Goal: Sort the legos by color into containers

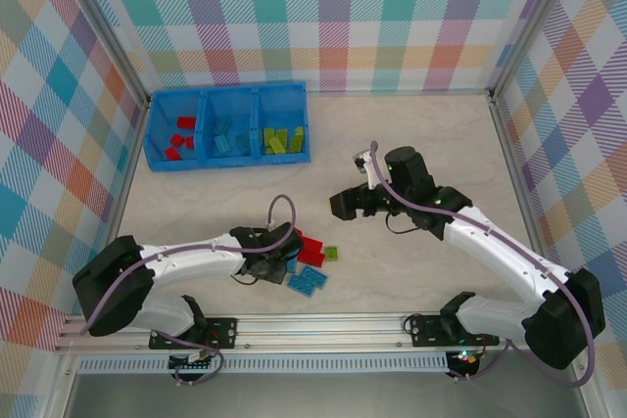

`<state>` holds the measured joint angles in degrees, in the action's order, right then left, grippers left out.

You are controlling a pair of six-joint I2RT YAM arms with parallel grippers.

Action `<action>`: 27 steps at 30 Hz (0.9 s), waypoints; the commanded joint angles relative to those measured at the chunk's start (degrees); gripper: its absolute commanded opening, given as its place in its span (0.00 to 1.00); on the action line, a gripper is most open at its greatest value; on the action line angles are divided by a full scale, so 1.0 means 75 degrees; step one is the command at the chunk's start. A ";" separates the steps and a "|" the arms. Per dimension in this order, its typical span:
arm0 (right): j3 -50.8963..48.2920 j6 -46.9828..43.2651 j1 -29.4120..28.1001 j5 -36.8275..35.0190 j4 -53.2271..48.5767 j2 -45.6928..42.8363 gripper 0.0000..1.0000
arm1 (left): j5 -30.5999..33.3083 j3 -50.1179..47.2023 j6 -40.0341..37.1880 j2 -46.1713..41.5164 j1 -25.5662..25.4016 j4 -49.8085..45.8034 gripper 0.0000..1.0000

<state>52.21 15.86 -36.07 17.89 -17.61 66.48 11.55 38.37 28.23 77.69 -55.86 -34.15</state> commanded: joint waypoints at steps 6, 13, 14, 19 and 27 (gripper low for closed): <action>-0.0064 -0.0500 -0.0426 0.0684 0.0503 -0.0077 0.91 | 0.1388 0.0594 0.0005 -0.2073 0.0966 0.0013 0.20; -0.0555 -0.1339 -0.1360 0.0455 0.2080 -0.0054 0.92 | 0.1334 0.2361 -0.1280 -0.0777 0.3981 0.1273 0.19; -0.0618 -0.1353 -0.1427 0.0431 0.2275 -0.0041 0.92 | 0.1337 0.2581 -0.1311 -0.0426 0.4243 0.1467 0.19; -0.0664 -0.1469 -0.1622 0.0267 0.2364 -0.0110 0.92 | 0.1310 0.3761 -0.1498 0.1380 0.5322 0.2368 0.18; -0.0949 -0.1470 -0.1644 -0.0037 0.2208 -0.0555 0.93 | 0.0005 0.6143 -0.1383 0.3908 0.6274 0.2290 0.31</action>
<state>45.89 6.31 -47.99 18.48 -2.55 63.51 15.86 79.15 18.39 103.59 -10.02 -16.73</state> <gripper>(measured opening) 0.925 0.307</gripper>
